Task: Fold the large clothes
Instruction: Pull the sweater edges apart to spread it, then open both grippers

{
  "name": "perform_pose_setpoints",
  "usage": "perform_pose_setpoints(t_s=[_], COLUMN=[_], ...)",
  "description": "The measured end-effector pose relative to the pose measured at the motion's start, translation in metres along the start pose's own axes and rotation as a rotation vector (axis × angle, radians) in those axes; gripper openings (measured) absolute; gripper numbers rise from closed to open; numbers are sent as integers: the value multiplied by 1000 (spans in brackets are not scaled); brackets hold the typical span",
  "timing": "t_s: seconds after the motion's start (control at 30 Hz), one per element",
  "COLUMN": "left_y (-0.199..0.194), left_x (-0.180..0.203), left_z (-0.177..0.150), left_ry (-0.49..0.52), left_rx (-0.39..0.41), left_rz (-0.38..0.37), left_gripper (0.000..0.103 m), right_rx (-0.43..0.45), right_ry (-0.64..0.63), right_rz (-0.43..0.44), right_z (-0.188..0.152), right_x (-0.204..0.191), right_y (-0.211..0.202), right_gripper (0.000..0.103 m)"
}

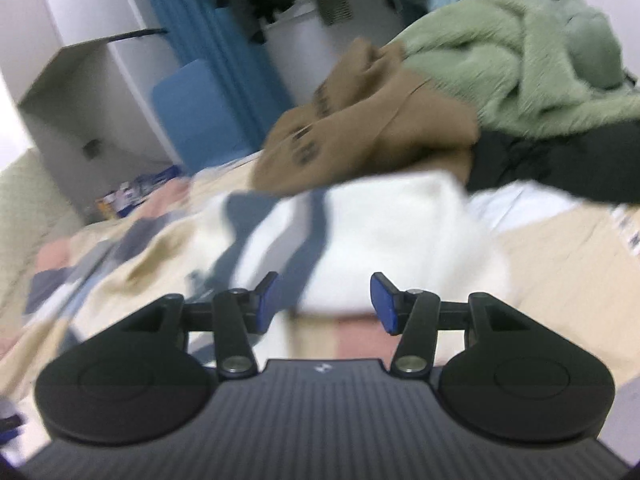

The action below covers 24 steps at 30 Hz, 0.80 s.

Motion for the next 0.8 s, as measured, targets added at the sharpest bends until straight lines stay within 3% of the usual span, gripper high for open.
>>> perform_pose_setpoints(t_s=[0.3,0.4,0.43,0.5,0.63,0.8], left_y=[-11,1,6,17,36,48], left_x=[116,139,147,158,173,167], left_z=[-33,-44,-50,-59,-74,-100], left_ry=[94,78,54,30,84,117], left_rx=[-38,-73,-100,-131,-125,-123], left_rz=[-133,-166,-197,-226,-251,-295], left_gripper=[62,62,62,62,62,62], right_rx=[-166,-232,-256,-311,-412,-394], right_ry=[-37,28,75,170,276,177], right_rz=[114,68,65,72,85,160], right_z=[-70,-92,-99,-116,-144,-147], right_x=[-37,-24,-16,-2,4,-15], right_y=[-3,7,9,15,24,34], right_gripper=[53,69,69,69,69,68])
Point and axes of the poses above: each gripper's, at about its wrist camera, not at the fingertips, and y roughly the way its jaws point, x to its right, z to its top, the point moved 5 cm from there along y, roughly the way its jaws point, and after that the axes turned 1 degree about -z, right-handed, at the moved point
